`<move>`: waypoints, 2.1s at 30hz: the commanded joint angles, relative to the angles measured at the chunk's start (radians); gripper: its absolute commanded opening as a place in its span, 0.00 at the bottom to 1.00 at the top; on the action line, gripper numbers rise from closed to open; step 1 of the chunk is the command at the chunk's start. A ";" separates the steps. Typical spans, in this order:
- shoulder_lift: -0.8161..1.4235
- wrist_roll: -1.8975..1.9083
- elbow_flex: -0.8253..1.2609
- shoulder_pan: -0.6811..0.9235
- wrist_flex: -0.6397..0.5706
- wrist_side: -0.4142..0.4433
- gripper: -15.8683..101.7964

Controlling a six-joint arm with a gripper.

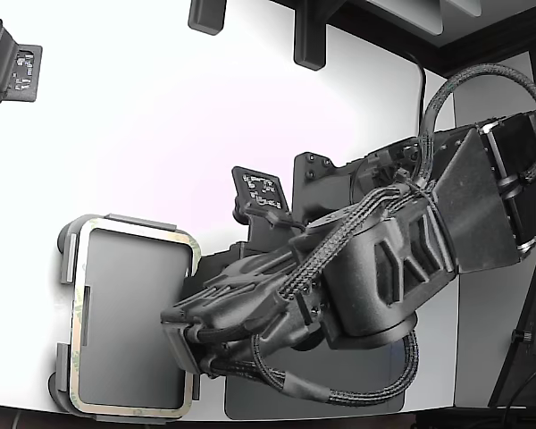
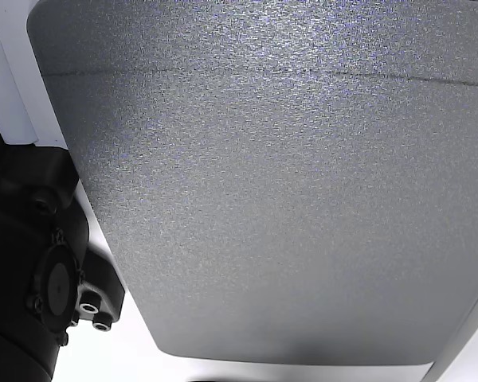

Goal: Grab top frame and put it into gray box.

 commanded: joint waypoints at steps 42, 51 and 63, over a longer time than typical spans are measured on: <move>0.035 -0.074 -0.114 -0.017 -0.054 0.091 0.98; 0.224 -0.492 0.002 -0.018 -0.235 0.351 0.98; 0.670 -1.434 0.302 -0.199 -0.417 0.368 0.98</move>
